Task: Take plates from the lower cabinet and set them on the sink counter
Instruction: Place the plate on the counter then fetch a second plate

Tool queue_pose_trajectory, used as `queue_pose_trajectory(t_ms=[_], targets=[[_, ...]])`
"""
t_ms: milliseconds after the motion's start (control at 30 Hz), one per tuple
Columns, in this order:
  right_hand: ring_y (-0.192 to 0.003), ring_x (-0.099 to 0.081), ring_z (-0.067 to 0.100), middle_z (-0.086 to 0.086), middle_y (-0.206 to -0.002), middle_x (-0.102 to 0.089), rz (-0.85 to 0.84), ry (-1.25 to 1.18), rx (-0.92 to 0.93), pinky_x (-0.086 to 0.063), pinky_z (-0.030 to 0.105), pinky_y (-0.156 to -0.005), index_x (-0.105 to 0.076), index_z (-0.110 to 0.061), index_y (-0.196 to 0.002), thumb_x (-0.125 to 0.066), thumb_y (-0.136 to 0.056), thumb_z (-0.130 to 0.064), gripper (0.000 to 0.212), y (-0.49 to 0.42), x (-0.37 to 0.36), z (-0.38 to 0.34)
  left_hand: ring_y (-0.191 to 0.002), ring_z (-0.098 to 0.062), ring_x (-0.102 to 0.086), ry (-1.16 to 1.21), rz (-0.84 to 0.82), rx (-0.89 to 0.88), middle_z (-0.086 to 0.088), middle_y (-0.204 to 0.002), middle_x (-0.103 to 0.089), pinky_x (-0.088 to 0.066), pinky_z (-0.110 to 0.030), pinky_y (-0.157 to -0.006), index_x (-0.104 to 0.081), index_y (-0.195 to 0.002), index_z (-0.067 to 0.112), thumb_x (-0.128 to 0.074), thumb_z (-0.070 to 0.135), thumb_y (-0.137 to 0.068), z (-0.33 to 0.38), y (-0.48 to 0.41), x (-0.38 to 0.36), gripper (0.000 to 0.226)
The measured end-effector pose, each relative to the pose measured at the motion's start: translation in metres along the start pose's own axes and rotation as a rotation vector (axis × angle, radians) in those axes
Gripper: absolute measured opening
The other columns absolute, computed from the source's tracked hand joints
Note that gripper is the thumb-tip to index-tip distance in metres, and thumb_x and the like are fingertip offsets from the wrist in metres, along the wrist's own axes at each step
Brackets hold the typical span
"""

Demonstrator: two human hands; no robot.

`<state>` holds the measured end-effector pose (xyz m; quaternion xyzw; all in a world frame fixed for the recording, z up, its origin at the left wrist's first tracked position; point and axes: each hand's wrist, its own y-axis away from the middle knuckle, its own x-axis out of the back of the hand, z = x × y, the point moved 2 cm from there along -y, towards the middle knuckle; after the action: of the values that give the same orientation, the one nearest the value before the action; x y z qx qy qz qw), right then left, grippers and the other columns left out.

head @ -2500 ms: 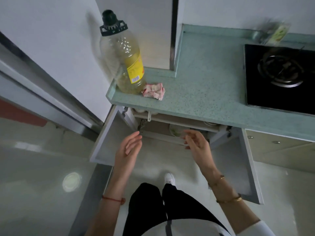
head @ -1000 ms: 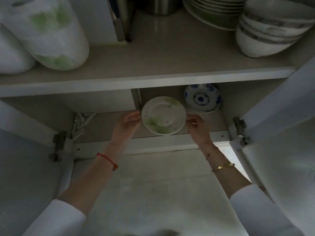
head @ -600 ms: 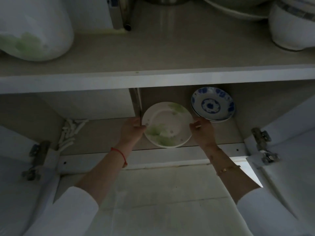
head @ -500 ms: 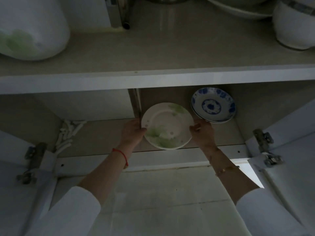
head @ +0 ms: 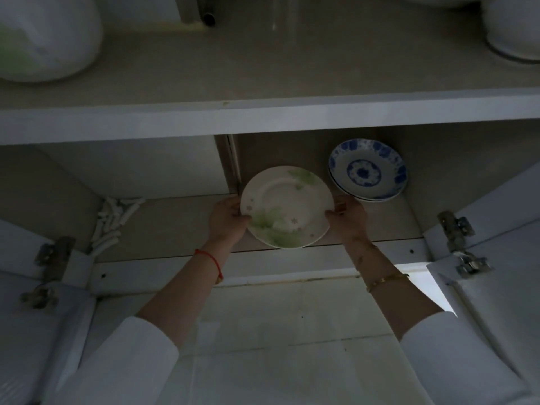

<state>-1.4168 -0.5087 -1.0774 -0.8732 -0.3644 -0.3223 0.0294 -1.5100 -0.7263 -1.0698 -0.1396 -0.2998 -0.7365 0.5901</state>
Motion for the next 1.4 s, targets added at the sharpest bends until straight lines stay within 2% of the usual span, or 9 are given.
queue_pose_trajectory(t_ms=[233,367,500,567,667,833,1033,1267,1400], targets=[[-0.097,-0.059,0.029,0.019,-0.103,-0.063,0.019,-0.240,-0.024,-0.042,0.030,-0.077,-0.056,0.002,-0.109,-0.061,-0.084,0.008,0.027,0.017,0.012,-0.009,-0.087,-0.029,-0.070,0.098,-0.019,0.000,-0.005,-0.079,-0.071,-0.055,-0.038,-0.079,-0.071,-0.072,0.022,-0.067,0.011,-0.054,0.016,0.023,0.018,0.021],[-0.088,-0.055,0.022,0.014,-0.101,-0.060,-0.008,-0.240,-0.063,-0.043,0.025,-0.073,-0.054,0.006,-0.113,-0.058,-0.086,0.005,0.028,0.044,0.030,-0.014,-0.057,-0.011,-0.062,0.112,-0.018,-0.002,0.011,-0.049,-0.062,-0.047,-0.029,-0.063,-0.061,-0.055,0.025,-0.060,-0.014,-0.068,0.020,0.046,0.030,0.041],[-0.087,-0.056,0.020,0.006,-0.096,-0.058,-0.036,-0.162,-0.141,-0.042,0.026,-0.074,-0.055,0.001,-0.115,-0.062,-0.085,0.000,0.031,0.086,0.063,-0.018,-0.068,-0.019,-0.056,0.132,-0.127,0.039,-0.012,-0.073,-0.062,-0.040,-0.030,-0.059,-0.068,-0.084,-0.003,-0.052,-0.022,-0.073,0.029,0.084,0.049,0.027],[-0.088,-0.058,0.022,0.005,-0.095,-0.060,-0.062,-0.151,-0.182,-0.044,0.027,-0.074,-0.056,-0.001,-0.114,-0.061,-0.085,-0.002,0.030,0.109,0.080,-0.022,-0.068,-0.020,-0.054,0.193,-0.169,0.111,-0.010,-0.077,-0.061,-0.046,-0.026,-0.059,-0.065,-0.085,0.003,-0.055,-0.023,-0.075,0.038,0.113,0.060,0.030],[-0.085,-0.059,0.019,-0.003,-0.086,-0.060,-0.095,-0.137,-0.227,-0.043,0.024,-0.071,-0.056,-0.008,-0.111,-0.061,-0.085,-0.004,0.026,0.145,0.111,-0.035,-0.077,-0.025,-0.064,0.214,-0.155,0.166,-0.013,-0.082,-0.067,-0.053,-0.040,-0.070,-0.066,-0.085,0.013,-0.060,-0.019,-0.074,0.057,0.160,0.083,0.034],[-0.090,-0.060,0.023,0.004,-0.098,-0.061,-0.120,-0.115,-0.246,-0.048,0.028,-0.072,-0.055,-0.005,-0.112,-0.059,-0.087,-0.003,0.025,0.204,0.169,-0.070,-0.089,-0.028,-0.065,0.181,-0.236,0.235,-0.014,-0.106,-0.064,-0.057,-0.043,-0.077,-0.051,-0.130,0.013,-0.061,-0.012,-0.080,0.094,0.225,0.128,0.056],[-0.076,-0.055,0.009,-0.013,-0.088,-0.053,-0.069,-0.087,-0.278,-0.040,0.020,-0.064,-0.055,-0.007,-0.111,-0.059,-0.086,-0.004,0.025,0.272,0.240,-0.128,-0.085,-0.027,-0.062,0.153,-0.310,0.234,-0.013,-0.100,-0.065,-0.052,-0.034,-0.068,-0.054,-0.123,0.021,-0.061,-0.012,-0.078,0.154,0.291,0.183,0.056],[-0.084,-0.058,0.024,-0.008,-0.089,-0.057,-0.072,-0.166,-0.359,-0.048,0.036,-0.075,-0.053,-0.008,-0.109,-0.059,-0.086,0.000,0.024,0.333,0.324,-0.213,-0.088,-0.012,-0.063,0.204,-0.356,0.245,0.000,-0.104,-0.063,-0.052,-0.012,-0.059,-0.052,-0.124,0.026,-0.068,-0.009,-0.081,0.229,0.363,0.254,0.058],[-0.083,-0.061,0.021,-0.003,-0.092,-0.061,-0.059,-0.224,-0.361,-0.051,0.032,-0.069,-0.053,-0.016,-0.103,-0.059,-0.087,-0.004,0.020,0.362,0.369,-0.260,-0.094,-0.006,-0.061,0.195,-0.372,0.237,0.007,-0.111,-0.061,-0.052,-0.012,-0.060,-0.048,-0.122,0.040,-0.068,0.000,-0.086,0.273,0.396,0.293,0.058]])
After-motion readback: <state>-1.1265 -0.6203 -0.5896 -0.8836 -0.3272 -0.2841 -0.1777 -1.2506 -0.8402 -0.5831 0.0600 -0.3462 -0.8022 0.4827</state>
